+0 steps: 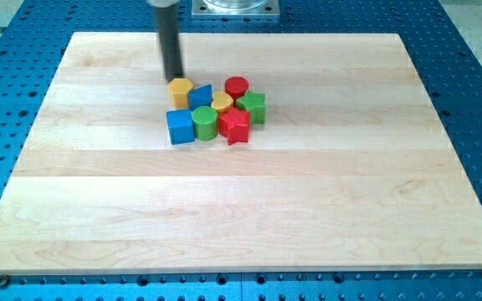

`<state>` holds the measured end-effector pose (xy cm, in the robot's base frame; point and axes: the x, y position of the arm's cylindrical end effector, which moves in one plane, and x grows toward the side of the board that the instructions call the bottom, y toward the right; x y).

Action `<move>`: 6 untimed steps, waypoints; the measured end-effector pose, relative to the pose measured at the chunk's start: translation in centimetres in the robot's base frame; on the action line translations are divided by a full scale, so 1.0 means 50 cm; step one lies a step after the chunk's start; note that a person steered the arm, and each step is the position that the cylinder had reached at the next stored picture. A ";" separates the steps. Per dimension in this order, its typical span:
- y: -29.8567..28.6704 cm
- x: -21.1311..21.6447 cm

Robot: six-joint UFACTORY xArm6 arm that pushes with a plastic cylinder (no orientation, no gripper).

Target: Push the hexagon at the left side of the green circle

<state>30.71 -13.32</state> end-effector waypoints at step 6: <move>0.015 0.158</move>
